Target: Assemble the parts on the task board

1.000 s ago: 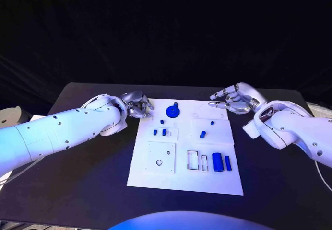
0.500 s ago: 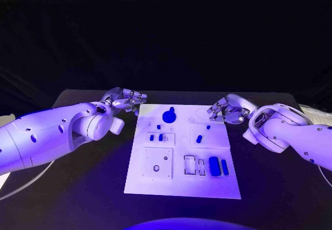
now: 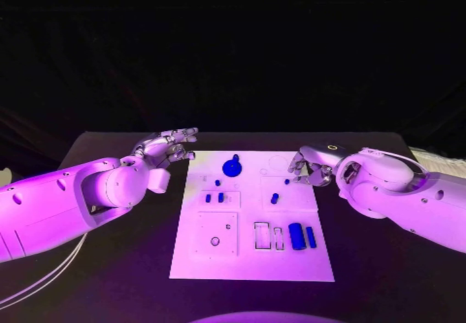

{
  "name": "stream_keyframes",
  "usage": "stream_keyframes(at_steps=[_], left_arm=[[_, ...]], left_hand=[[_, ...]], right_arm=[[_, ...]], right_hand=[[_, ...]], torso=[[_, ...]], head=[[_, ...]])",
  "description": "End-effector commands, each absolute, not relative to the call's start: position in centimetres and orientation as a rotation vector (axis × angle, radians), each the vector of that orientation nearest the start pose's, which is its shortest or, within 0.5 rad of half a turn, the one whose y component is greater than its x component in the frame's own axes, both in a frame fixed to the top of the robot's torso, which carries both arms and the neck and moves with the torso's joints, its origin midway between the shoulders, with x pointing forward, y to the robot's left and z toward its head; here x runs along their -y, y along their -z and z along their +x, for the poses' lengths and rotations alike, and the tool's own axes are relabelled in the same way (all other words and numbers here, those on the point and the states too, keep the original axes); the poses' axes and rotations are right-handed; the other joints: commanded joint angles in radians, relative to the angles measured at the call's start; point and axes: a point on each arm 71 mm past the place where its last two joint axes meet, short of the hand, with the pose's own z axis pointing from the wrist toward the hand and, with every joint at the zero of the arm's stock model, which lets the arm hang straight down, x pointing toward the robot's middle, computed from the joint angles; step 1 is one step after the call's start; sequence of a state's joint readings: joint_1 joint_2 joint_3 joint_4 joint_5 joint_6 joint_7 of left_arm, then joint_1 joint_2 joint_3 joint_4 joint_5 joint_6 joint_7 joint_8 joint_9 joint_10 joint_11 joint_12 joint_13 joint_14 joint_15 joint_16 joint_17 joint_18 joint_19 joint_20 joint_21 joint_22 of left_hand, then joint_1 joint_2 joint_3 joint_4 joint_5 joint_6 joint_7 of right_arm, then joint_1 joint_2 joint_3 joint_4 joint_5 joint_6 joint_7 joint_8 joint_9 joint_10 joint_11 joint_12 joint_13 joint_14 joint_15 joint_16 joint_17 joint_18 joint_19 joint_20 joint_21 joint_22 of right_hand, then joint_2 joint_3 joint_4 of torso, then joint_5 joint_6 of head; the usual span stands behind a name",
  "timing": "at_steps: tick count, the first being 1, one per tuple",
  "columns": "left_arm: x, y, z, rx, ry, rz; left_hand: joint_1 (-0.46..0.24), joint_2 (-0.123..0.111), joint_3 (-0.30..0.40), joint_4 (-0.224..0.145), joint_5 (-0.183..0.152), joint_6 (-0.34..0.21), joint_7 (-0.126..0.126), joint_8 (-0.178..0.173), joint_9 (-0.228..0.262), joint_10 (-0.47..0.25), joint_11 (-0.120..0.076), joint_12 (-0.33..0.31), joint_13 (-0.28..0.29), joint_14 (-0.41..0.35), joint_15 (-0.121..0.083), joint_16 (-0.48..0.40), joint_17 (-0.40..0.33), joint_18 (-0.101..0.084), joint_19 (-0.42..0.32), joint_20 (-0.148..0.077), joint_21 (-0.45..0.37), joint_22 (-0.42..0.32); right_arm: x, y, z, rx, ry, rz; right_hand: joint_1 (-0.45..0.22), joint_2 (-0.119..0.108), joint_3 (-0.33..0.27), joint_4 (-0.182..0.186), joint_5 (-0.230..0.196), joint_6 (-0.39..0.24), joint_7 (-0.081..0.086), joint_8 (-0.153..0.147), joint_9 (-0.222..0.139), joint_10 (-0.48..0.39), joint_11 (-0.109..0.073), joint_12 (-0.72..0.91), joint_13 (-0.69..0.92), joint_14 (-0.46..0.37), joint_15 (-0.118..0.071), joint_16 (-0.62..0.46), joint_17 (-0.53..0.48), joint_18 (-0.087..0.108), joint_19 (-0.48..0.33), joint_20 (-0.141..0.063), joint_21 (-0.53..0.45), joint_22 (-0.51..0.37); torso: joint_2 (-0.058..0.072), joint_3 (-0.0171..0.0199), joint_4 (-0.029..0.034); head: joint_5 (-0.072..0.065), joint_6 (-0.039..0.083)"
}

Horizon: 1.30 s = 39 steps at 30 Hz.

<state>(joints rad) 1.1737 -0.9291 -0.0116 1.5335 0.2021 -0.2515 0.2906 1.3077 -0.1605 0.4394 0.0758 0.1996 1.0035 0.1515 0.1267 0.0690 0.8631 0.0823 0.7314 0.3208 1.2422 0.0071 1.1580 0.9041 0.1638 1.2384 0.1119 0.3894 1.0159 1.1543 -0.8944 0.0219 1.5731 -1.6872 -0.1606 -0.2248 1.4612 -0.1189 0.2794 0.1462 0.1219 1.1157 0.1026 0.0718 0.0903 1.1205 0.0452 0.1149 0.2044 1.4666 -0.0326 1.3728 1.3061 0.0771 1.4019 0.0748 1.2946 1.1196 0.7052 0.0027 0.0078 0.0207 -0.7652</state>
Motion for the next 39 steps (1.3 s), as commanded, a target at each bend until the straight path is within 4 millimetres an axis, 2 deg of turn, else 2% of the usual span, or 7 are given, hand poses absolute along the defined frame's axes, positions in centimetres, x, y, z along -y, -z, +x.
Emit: stream_keyframes(at_steps=[1, 11, 15, 20, 28, 32, 39], left_arm=[[-24.8, 18.7, 48.4, -1.359, 1.619, -1.467], [-24.4, 18.6, 48.1, -1.372, 1.64, -1.455], [-24.4, 18.5, 48.1, -1.378, 1.647, -1.443], [-24.4, 18.5, 48.0, -1.383, 1.65, -1.439], [-24.0, 18.5, 47.9, -1.396, 1.661, -1.437], [-24.0, 18.5, 47.8, -1.4, 1.661, -1.437], [-23.9, 18.5, 47.8, -1.406, 1.661, -1.435]], left_hand=[[0.002, 0.007, -0.006, 0.0, 0.003, -0.006, 0.004, 0.005, 0.0, 0.007, 0.002, -0.005, -0.002, -0.004, 0.003, 0.003, -0.001, 0.018, 0.009, -0.001, -0.004, -0.002], [0.006, 0.01, -0.013, -0.002, 0.003, -0.012, 0.009, 0.003, -0.002, 0.012, 0.005, -0.008, -0.011, -0.004, 0.004, 0.003, -0.006, 0.018, 0.013, 0.0, -0.008, -0.007], [0.008, 0.013, -0.016, -0.004, 0.004, -0.021, 0.013, 0.001, -0.003, 0.014, 0.008, -0.011, -0.018, -0.003, 0.006, 0.006, -0.007, 0.018, 0.015, 0.001, -0.011, -0.011], [0.008, 0.014, -0.019, -0.003, 0.004, -0.024, 0.015, 0.0, -0.003, 0.015, 0.009, -0.013, -0.022, -0.005, 0.007, 0.004, -0.011, 0.017, 0.016, 0.001, -0.012, -0.013], [0.008, 0.014, -0.021, -0.004, 0.004, -0.027, 0.016, -0.001, -0.003, 0.015, 0.011, -0.015, -0.025, -0.007, 0.008, 0.003, -0.014, 0.017, 0.017, 0.002, -0.014, -0.015], [0.009, 0.014, -0.022, -0.004, 0.004, -0.028, 0.017, -0.001, -0.003, 0.015, 0.011, -0.015, -0.026, -0.007, 0.009, 0.003, -0.015, 0.017, 0.017, 0.002, -0.014, -0.015], [0.01, 0.014, -0.023, -0.005, 0.004, -0.03, 0.018, -0.001, -0.003, 0.015, 0.012, -0.016, -0.028, -0.008, 0.009, 0.002, -0.018, 0.017, 0.017, 0.003, -0.015, -0.017]], right_arm=[[21.1, 19.1, 47.5, -1.75, -0.311, -0.408], [20.1, 19.4, 47.4, -1.767, -0.327, -0.447], [19.7, 19.7, 47.4, -1.77, -0.339, -0.456], [19.4, 20.0, 47.5, -1.774, -0.343, -0.459], [19.1, 20.6, 47.6, -1.79, -0.346, -0.466], [19.0, 20.7, 47.6, -1.798, -0.356, -0.47], [18.8, 21.0, 47.6, -1.814, -0.365, -0.478]], right_hand=[[-0.004, -0.011, 0.015, 0.002, -0.008, 0.006, -0.003, -0.006, -0.001, 0.007, 0.0, -0.008, -0.02, 0.056, -0.01, -0.005, -0.004, 0.015, 0.001, -0.01, -0.005, -0.003], [-0.007, -0.016, 0.044, 0.001, -0.011, 0.012, -0.005, -0.006, -0.001, 0.016, 0.001, -0.02, -0.055, 0.056, -0.01, -0.011, -0.012, 0.015, 0.002, -0.009, -0.011, -0.009], [-0.006, -0.016, 0.058, -0.003, -0.013, 0.015, -0.006, -0.006, 0.0, 0.022, 0.0, -0.023, -0.068, 0.057, -0.011, -0.012, -0.013, 0.016, 0.003, -0.01, -0.013, -0.01], [-0.005, -0.016, 0.07, -0.006, -0.016, 0.015, -0.006, -0.007, -0.001, 0.024, -0.001, -0.026, -0.079, 0.057, -0.013, -0.013, -0.014, 0.016, 0.003, -0.011, -0.014, -0.011], [-0.007, -0.008, 0.104, -0.012, -0.03, 0.023, -0.006, -0.005, 0.001, 0.038, 0.0, -0.029, -0.102, 0.058, -0.013, -0.013, -0.015, 0.015, 0.005, -0.012, -0.016, -0.012], [-0.006, 0.0, 0.123, -0.018, -0.041, 0.031, -0.006, -0.003, 0.003, 0.05, -0.001, -0.028, -0.111, 0.058, -0.013, -0.012, -0.015, 0.015, 0.006, -0.012, -0.017, -0.012], [-0.008, 0.006, 0.144, -0.027, -0.049, 0.043, -0.005, -0.001, 0.007, 0.065, -0.002, -0.028, -0.12, 0.058, -0.012, -0.011, -0.014, 0.015, 0.007, -0.012, -0.017, -0.011]], torso=[[0.001, -0.0006, -0.0003], [0.001, 0.0003, -0.0004], [0.0, 0.0019, -0.0011], [0.0, 0.0011, -0.0016], [0.001, 0.002, -0.0004], [0.001, 0.0015, -0.0019], [0.0, 0.0008, -0.001]], head=[[-0.001, -0.001], [0.0, -0.004], [0.002, -0.005], [0.003, -0.005], [0.005, -0.009], [0.006, -0.011], [0.006, -0.013]])
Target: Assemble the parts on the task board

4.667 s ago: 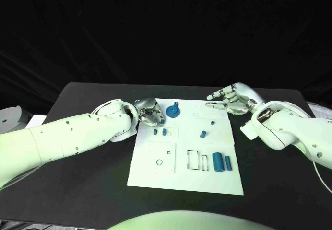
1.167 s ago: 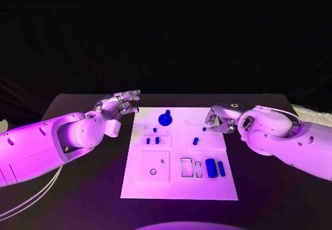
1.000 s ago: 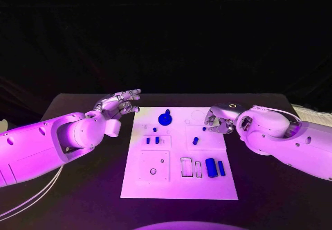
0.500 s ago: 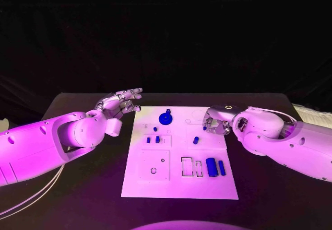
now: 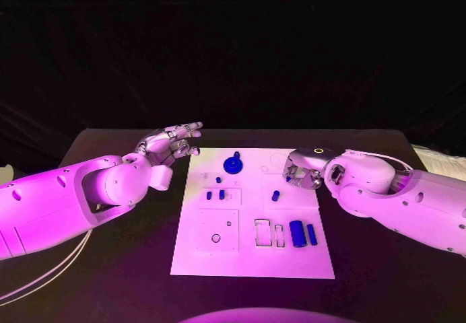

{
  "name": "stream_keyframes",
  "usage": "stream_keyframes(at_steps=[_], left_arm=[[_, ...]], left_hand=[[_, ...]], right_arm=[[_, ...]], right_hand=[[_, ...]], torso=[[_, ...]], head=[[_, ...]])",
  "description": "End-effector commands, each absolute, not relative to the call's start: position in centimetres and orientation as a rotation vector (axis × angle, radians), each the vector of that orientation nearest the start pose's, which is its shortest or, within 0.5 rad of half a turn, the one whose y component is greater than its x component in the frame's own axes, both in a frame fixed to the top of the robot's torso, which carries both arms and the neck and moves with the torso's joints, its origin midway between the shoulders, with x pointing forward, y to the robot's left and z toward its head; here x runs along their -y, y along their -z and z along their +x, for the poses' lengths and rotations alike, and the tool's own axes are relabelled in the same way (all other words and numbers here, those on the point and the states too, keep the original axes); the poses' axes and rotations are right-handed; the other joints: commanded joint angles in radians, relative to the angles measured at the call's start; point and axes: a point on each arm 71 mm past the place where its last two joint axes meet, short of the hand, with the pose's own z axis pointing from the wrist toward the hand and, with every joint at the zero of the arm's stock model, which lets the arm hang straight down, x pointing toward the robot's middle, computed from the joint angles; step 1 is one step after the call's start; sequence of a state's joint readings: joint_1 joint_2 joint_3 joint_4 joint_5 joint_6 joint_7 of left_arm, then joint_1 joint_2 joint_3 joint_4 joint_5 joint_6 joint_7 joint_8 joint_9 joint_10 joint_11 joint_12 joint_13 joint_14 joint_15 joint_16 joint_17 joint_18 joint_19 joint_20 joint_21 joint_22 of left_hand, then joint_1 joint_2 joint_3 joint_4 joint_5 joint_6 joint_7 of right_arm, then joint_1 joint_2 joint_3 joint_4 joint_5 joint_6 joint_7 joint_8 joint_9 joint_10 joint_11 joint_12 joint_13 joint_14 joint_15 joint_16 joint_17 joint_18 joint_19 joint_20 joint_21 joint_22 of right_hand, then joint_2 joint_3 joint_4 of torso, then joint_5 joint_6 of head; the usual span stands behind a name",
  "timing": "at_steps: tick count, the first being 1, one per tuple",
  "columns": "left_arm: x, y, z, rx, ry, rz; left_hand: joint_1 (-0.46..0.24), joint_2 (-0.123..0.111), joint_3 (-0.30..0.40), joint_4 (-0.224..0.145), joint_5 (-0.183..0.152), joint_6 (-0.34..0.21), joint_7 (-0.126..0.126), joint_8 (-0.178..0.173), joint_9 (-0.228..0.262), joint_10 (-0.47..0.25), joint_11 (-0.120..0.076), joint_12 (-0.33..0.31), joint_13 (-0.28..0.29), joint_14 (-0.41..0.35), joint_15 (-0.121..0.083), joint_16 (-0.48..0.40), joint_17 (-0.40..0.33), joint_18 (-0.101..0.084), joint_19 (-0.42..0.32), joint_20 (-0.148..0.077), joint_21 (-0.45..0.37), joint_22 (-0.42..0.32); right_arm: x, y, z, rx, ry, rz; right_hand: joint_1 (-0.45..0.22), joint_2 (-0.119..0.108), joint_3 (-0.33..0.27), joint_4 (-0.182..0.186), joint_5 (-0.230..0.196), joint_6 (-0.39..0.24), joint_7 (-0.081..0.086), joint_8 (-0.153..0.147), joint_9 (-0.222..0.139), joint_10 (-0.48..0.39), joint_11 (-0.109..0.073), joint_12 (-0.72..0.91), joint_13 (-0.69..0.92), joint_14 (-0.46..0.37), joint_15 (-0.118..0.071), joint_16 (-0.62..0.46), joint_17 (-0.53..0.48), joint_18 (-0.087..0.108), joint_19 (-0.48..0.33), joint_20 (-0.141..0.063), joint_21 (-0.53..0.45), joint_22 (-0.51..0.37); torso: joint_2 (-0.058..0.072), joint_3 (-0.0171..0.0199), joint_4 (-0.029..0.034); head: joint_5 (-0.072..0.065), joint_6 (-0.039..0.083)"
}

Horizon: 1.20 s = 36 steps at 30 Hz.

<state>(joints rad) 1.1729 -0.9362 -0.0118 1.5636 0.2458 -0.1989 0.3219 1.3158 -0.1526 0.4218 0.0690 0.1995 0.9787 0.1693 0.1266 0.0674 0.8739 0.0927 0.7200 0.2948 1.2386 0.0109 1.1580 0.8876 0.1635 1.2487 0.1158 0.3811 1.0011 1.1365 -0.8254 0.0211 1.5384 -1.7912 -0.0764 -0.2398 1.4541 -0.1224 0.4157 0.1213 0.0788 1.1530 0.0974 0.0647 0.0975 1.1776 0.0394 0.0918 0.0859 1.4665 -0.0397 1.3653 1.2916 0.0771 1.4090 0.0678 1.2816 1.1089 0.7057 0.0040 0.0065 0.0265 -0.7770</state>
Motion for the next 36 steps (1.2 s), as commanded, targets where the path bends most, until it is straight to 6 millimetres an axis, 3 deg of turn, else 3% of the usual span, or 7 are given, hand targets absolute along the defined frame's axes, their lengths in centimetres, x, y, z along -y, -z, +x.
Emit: stream_keyframes(at_steps=[1, 14, 22, 36], left_arm=[[-23.9, 18.5, 47.8, -1.407, 1.661, -1.434], [-24.0, 18.5, 47.8, -1.413, 1.654, -1.426], [-23.9, 18.5, 47.8, -1.419, 1.651, -1.419], [-24.0, 18.5, 47.9, -1.421, 1.649, -1.419]], left_hand=[[0.002, 0.006, -0.006, 0.001, 0.004, -0.006, 0.001, -0.001, -0.001, 0.004, 0.002, -0.005, -0.003, -0.005, 0.006, 0.002, -0.002, 0.017, 0.007, -0.001, -0.007, -0.002], [0.004, 0.007, -0.008, 0.0, 0.004, -0.008, 0.002, -0.002, -0.002, 0.005, 0.002, -0.006, -0.005, -0.006, 0.006, 0.001, -0.004, 0.017, 0.007, 0.0, -0.009, -0.004], [0.005, 0.007, -0.009, -0.001, 0.004, -0.011, 0.003, -0.002, -0.002, 0.005, 0.004, -0.007, -0.008, -0.007, 0.007, 0.0, -0.007, 0.017, 0.008, 0.0, -0.01, -0.005], [0.006, 0.007, -0.01, -0.002, 0.004, -0.013, 0.004, -0.003, -0.002, 0.006, 0.004, -0.008, -0.01, -0.008, 0.008, 0.0, -0.008, 0.017, 0.008, 0.001, -0.011, -0.006]], right_arm=[[18.8, 21.0, 47.6, -1.817, -0.365, -0.479], [18.5, 21.8, 47.6, -1.84, -0.343, -0.496], [18.1, 21.1, 47.4, -1.728, -0.37, -0.467], [17.8, 19.7, 46.9, -1.642, -0.427, -0.418]], right_hand=[[-0.002, 0.01, 0.008, -0.003, -0.007, 0.007, 0.0, 0.007, 0.0, 0.009, 0.003, -0.005, -0.002, 0.058, -0.005, -0.004, 0.0, 0.015, 0.001, -0.005, -0.004, 0.0], [-0.001, -0.002, 0.028, -0.036, -0.016, 0.035, -0.001, 0.013, 0.01, 0.05, -0.001, 0.0, -0.009, 0.061, -0.002, 0.005, 0.009, 0.013, 0.007, -0.003, 0.003, 0.011], [0.015, 0.018, 0.059, -0.072, -0.017, 0.061, 0.005, 0.02, 0.021, 0.092, -0.001, 0.004, -0.007, 0.062, 0.0, 0.012, 0.015, 0.01, 0.014, -0.002, 0.013, 0.025], [0.011, 0.019, 0.071, -0.08, -0.02, 0.059, 0.009, 0.016, 0.023, 0.093, 0.002, -0.002, -0.009, 0.062, 0.002, 0.013, 0.015, 0.01, 0.016, -0.001, 0.016, 0.028]], torso=[[-0.001, -0.0006, 0.0001], [0.0, -0.0009, -0.0026], [-0.002, -0.0011, 0.0003], [-0.001, -0.0008, 0.0004]], head=[[0.0, -0.002], [0.003, -0.002], [-0.003, -0.001], [-0.002, 0.0]])
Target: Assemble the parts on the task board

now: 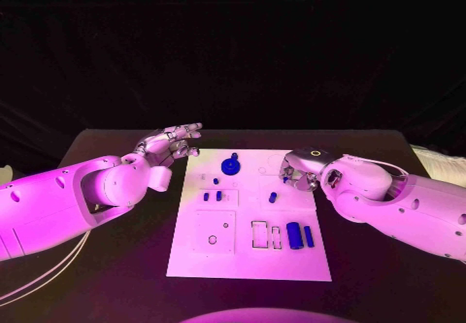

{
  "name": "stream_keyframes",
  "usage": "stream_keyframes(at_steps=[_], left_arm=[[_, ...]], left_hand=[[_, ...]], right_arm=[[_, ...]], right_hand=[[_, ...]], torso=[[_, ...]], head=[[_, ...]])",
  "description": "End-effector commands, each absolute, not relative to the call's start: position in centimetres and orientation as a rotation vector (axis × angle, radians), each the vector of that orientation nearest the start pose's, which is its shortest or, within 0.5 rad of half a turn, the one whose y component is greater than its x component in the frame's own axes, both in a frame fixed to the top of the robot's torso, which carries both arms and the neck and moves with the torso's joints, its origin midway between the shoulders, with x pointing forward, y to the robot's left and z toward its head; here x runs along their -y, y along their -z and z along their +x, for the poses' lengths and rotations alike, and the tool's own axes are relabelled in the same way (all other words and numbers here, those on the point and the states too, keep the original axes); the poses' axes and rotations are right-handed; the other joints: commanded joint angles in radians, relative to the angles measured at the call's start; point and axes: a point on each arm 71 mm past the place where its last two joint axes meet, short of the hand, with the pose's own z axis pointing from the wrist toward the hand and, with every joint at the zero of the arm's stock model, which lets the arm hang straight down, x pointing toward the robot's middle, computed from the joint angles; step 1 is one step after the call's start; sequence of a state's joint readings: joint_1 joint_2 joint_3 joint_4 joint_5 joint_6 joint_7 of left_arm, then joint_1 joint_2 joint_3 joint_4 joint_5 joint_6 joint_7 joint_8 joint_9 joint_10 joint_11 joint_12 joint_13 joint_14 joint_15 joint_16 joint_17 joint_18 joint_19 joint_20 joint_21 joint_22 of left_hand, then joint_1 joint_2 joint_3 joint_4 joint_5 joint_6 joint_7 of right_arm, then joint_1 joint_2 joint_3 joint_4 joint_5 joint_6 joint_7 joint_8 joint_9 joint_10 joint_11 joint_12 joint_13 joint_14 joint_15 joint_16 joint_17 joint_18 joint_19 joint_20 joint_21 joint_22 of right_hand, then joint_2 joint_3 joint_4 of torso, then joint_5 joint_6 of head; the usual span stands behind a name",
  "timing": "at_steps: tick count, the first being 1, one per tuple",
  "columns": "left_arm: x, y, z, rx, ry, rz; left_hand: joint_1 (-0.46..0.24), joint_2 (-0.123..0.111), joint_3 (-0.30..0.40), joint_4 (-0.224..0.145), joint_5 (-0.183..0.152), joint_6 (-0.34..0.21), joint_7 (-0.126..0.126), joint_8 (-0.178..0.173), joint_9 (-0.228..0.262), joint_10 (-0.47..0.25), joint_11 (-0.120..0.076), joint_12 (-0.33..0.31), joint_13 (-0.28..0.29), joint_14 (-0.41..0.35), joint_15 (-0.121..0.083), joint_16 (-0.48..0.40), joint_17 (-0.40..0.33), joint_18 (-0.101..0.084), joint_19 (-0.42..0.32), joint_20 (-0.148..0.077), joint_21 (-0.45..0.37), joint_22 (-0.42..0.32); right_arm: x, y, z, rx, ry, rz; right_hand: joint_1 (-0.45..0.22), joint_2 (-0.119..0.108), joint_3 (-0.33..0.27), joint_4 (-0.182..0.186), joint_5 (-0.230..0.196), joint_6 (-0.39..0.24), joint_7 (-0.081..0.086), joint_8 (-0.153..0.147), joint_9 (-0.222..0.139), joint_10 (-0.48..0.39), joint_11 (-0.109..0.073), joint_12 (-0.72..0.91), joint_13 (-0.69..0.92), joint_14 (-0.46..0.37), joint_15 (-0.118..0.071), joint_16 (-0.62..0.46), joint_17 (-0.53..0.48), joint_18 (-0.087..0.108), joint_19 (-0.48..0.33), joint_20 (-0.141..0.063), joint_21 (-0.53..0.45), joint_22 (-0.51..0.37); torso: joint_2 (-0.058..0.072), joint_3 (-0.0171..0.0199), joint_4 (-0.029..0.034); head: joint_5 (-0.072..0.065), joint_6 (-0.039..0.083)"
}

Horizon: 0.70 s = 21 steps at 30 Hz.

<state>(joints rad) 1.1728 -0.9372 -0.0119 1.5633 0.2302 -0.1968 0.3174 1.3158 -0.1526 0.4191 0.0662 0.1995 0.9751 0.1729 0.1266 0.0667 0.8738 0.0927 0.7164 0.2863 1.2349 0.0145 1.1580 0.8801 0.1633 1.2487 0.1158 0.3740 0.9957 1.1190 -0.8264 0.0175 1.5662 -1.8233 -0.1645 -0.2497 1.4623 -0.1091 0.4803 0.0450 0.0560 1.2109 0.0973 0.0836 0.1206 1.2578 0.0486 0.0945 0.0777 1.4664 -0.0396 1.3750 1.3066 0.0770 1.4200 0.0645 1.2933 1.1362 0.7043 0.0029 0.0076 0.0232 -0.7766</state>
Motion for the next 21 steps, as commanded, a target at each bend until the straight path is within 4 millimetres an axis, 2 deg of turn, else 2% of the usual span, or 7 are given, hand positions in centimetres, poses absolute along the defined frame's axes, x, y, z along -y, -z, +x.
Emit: stream_keyframes(at_steps=[1, 13, 21], left_arm=[[-24.0, 18.5, 47.9, -1.421, 1.649, -1.419], [-24.0, 18.7, 47.9, -1.429, 1.628, -1.415], [-23.9, 18.6, 47.9, -1.429, 1.634, -1.412]], left_hand=[[0.006, 0.007, -0.008, 0.001, 0.004, -0.01, 0.001, -0.003, -0.001, 0.006, 0.004, -0.004, -0.001, -0.004, 0.004, 0.0, -0.001, 0.017, 0.008, 0.001, -0.004, -0.001], [0.004, 0.006, -0.012, 0.002, 0.004, -0.015, 0.004, -0.004, -0.001, 0.006, 0.007, -0.006, -0.005, -0.004, 0.006, 0.002, -0.001, 0.017, 0.01, 0.002, -0.005, -0.003], [0.004, 0.006, -0.013, 0.002, 0.004, -0.017, 0.005, -0.005, -0.001, 0.005, 0.007, -0.006, -0.007, -0.004, 0.006, 0.001, -0.003, 0.017, 0.01, 0.002, -0.006, -0.004]], right_arm=[[17.9, 19.6, 46.9, -1.639, -0.429, -0.414], [17.8, 18.7, 46.5, -1.654, -0.448, -0.404], [15.5, 17.3, 44.4, -1.607, -0.559, -0.431]], right_hand=[[0.003, 0.006, 0.007, -0.004, 0.003, 0.0, 0.009, -0.003, 0.0, 0.013, -0.007, -0.006, -0.001, 0.062, 0.002, 0.004, 0.0, 0.01, 0.005, 0.002, 0.004, 0.001], [-0.004, 0.004, 0.011, -0.006, 0.002, -0.001, 0.011, -0.005, 0.001, 0.013, -0.005, -0.01, -0.002, 0.062, 0.003, 0.004, 0.0, 0.01, 0.006, 0.003, 0.005, 0.002], [-0.005, 0.003, 0.013, -0.008, 0.002, -0.001, 0.012, -0.006, 0.001, 0.012, -0.004, -0.011, -0.002, 0.062, 0.003, 0.005, 0.001, 0.01, 0.006, 0.003, 0.006, 0.003]], torso=[[0.001, 0.0004, -0.0009], [0.001, 0.0011, -0.0013], [0.001, 0.0008, 0.0003]], head=[[0.001, 0.0], [0.007, 0.001], [0.015, 0.0]])
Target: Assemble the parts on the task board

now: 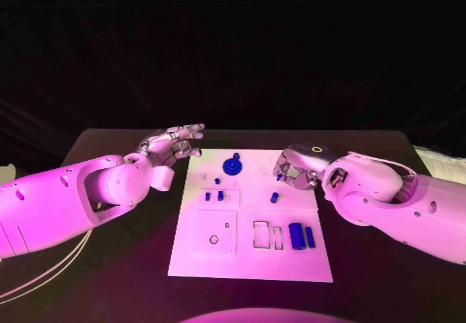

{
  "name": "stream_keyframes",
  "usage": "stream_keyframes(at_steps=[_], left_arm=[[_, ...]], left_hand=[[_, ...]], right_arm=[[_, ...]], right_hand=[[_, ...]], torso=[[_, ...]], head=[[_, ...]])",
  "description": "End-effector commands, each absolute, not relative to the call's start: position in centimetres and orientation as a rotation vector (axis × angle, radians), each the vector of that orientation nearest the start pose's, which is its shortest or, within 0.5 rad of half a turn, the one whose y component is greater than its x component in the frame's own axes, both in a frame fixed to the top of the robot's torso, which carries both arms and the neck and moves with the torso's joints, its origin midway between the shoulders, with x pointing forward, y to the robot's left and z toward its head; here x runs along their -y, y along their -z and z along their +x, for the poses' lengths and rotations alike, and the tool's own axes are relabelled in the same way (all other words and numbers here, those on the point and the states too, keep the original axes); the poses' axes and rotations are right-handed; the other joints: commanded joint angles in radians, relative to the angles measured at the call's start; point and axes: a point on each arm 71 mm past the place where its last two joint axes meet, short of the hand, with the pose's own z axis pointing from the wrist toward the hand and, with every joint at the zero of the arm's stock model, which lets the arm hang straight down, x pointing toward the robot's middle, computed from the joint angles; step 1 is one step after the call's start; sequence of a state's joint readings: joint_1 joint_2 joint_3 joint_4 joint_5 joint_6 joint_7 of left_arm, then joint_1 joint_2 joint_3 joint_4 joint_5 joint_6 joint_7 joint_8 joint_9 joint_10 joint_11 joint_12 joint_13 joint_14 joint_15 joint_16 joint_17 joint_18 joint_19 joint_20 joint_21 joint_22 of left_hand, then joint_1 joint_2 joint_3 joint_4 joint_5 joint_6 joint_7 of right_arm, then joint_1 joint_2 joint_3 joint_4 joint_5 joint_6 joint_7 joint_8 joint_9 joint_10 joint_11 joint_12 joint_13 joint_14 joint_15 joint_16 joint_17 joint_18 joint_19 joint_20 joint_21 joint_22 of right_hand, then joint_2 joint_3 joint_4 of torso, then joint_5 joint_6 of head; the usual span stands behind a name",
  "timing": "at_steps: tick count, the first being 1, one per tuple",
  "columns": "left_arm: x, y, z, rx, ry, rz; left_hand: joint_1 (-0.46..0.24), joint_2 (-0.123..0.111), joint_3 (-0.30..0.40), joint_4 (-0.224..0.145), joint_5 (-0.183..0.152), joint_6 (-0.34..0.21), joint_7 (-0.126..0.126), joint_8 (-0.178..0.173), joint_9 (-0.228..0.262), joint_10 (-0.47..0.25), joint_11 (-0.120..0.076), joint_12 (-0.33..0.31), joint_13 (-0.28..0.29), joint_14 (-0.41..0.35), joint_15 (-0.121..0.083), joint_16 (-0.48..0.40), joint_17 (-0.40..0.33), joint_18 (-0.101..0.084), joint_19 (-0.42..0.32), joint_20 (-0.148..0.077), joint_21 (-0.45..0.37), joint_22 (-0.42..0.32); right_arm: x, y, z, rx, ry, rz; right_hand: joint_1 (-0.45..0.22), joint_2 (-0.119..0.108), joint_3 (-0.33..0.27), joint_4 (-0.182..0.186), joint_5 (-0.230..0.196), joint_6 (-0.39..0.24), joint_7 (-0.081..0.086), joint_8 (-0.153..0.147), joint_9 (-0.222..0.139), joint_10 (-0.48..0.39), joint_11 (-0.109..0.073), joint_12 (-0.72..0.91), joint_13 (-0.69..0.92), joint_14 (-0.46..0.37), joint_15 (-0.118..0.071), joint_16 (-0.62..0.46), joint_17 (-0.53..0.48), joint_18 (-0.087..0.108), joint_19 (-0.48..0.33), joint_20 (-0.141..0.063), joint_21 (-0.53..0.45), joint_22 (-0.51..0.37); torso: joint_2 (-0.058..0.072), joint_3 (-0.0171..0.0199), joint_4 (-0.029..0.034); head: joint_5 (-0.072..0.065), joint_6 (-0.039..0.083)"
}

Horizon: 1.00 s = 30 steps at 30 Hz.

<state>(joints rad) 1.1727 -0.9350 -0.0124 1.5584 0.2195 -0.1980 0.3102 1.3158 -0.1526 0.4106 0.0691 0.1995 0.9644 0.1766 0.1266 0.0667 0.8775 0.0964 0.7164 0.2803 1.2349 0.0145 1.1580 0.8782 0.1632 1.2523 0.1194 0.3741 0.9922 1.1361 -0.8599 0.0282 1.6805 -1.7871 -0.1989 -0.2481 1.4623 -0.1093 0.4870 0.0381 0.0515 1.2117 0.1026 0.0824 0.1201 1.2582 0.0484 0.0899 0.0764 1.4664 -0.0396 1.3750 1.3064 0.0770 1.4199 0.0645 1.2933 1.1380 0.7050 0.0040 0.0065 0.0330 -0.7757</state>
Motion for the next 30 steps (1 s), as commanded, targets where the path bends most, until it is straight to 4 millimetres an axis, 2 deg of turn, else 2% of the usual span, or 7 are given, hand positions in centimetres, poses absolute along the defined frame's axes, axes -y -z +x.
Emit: stream_keyframes(at_steps=[1, 6, 11, 15, 20, 25, 30], left_arm=[[-23.9, 18.6, 47.9, -1.43, 1.635, -1.411], [-23.7, 18.6, 47.9, -1.431, 1.639, -1.41], [-23.5, 18.6, 47.8, -1.434, 1.648, -1.407], [-23.3, 18.6, 47.8, -1.438, 1.653, -1.406], [-23.1, 18.6, 47.7, -1.441, 1.661, -1.403], [-22.8, 18.5, 47.7, -1.445, 1.668, -1.402], [-22.7, 18.5, 47.7, -1.448, 1.674, -1.4]], left_hand=[[0.004, 0.006, -0.005, -0.001, 0.004, -0.006, 0.001, -0.005, -0.001, 0.002, 0.004, -0.006, -0.001, -0.004, 0.006, 0.001, -0.001, 0.017, 0.006, -0.002, -0.006, -0.001], [0.004, 0.007, -0.006, -0.001, 0.004, -0.008, 0.001, -0.005, -0.001, 0.001, 0.004, -0.007, -0.002, -0.005, 0.007, 0.001, -0.002, 0.017, 0.007, -0.001, -0.007, -0.002], [0.004, 0.007, -0.006, -0.001, 0.004, -0.008, 0.001, -0.005, -0.001, 0.001, 0.004, -0.007, -0.002, -0.005, 0.007, 0.001, -0.002, 0.017, 0.007, -0.001, -0.007, -0.002], [0.004, 0.007, -0.006, -0.001, 0.004, -0.008, 0.001, -0.005, -0.001, 0.001, 0.004, -0.007, -0.002, -0.005, 0.007, 0.001, -0.002, 0.017, 0.007, -0.001, -0.007, -0.002], [0.003, 0.007, -0.007, -0.001, 0.004, -0.01, 0.002, -0.005, -0.001, 0.001, 0.005, -0.007, -0.003, -0.005, 0.007, 0.001, -0.004, 0.017, 0.007, -0.001, -0.007, -0.002], [0.003, 0.007, -0.007, -0.001, 0.004, -0.01, 0.002, -0.005, -0.001, 0.001, 0.005, -0.007, -0.003, -0.005, 0.007, 0.001, -0.004, 0.017, 0.007, -0.001, -0.007, -0.002], [0.003, 0.007, -0.007, -0.001, 0.004, -0.01, 0.002, -0.005, -0.001, 0.001, 0.005, -0.007, -0.003, -0.005, 0.007, 0.001, -0.004, 0.017, 0.007, -0.001, -0.007, -0.002]], right_arm=[[15.0, 17.2, 44.1, -1.602, -0.575, -0.438], [13.0, 16.8, 42.8, -1.585, -0.641, -0.47], [10.8, 17.1, 41.8, -1.578, -0.7, -0.509], [9.4, 18.0, 41.2, -1.591, -0.737, -0.53], [7.8, 19.6, 40.5, -1.618, -0.776, -0.555], [6.8, 20.9, 40.1, -1.644, -0.799, -0.573], [6.1, 21.9, 39.7, -1.667, -0.813, -0.585]], right_hand=[[-0.005, 0.003, 0.007, -0.002, 0.007, -0.002, 0.006, -0.005, 0.002, 0.012, -0.004, -0.007, -0.001, 0.062, 0.004, 0.005, 0.001, 0.01, 0.006, 0.003, 0.006, 0.001], [-0.006, 0.002, 0.008, -0.004, 0.007, -0.003, 0.008, -0.006, 0.002, 0.012, -0.003, -0.008, -0.001, 0.061, 0.004, 0.005, 0.001, 0.01, 0.006, 0.004, 0.006, 0.001], [-0.006, 0.001, 0.01, -0.005, 0.008, -0.003, 0.009, -0.006, 0.002, 0.012, -0.002, -0.009, -0.002, 0.061, 0.005, 0.005, 0.001, 0.01, 0.006, 0.004, 0.006, 0.002], [-0.007, 0.001, 0.012, -0.007, 0.009, -0.004, 0.01, -0.007, 0.003, 0.012, -0.001, -0.011, -0.002, 0.061, 0.005, 0.006, 0.001, 0.01, 0.006, 0.004, 0.006, 0.001], [-0.007, 0.001, 0.014, -0.01, 0.009, -0.005, 0.012, -0.008, 0.003, 0.012, 0.0, -0.012, -0.002, 0.061, 0.006, 0.005, 0.0, 0.01, 0.006, 0.005, 0.005, 0.0], [-0.007, 0.001, 0.015, -0.011, 0.01, -0.005, 0.013, -0.009, 0.003, 0.012, 0.001, -0.013, -0.003, 0.061, 0.007, 0.005, 0.0, 0.01, 0.005, 0.005, 0.004, -0.001], [-0.007, 0.001, 0.017, -0.013, 0.011, -0.006, 0.013, -0.01, 0.003, 0.012, 0.002, -0.014, -0.003, 0.061, 0.008, 0.006, 0.0, 0.01, 0.005, 0.006, 0.004, -0.001]], torso=[[0.0, -0.0007, 0.0019], [0.0, -0.0017, 0.0015], [0.0, -0.0023, 0.0004], [0.0, -0.0021, 0.0024], [0.001, -0.0017, 0.0014], [0.001, -0.0023, 0.0008], [0.001, -0.0011, 0.0009]], head=[[0.006, -0.001], [0.019, -0.004], [0.04, -0.009], [0.053, -0.015], [0.066, -0.022], [0.075, -0.027], [0.082, -0.033]])
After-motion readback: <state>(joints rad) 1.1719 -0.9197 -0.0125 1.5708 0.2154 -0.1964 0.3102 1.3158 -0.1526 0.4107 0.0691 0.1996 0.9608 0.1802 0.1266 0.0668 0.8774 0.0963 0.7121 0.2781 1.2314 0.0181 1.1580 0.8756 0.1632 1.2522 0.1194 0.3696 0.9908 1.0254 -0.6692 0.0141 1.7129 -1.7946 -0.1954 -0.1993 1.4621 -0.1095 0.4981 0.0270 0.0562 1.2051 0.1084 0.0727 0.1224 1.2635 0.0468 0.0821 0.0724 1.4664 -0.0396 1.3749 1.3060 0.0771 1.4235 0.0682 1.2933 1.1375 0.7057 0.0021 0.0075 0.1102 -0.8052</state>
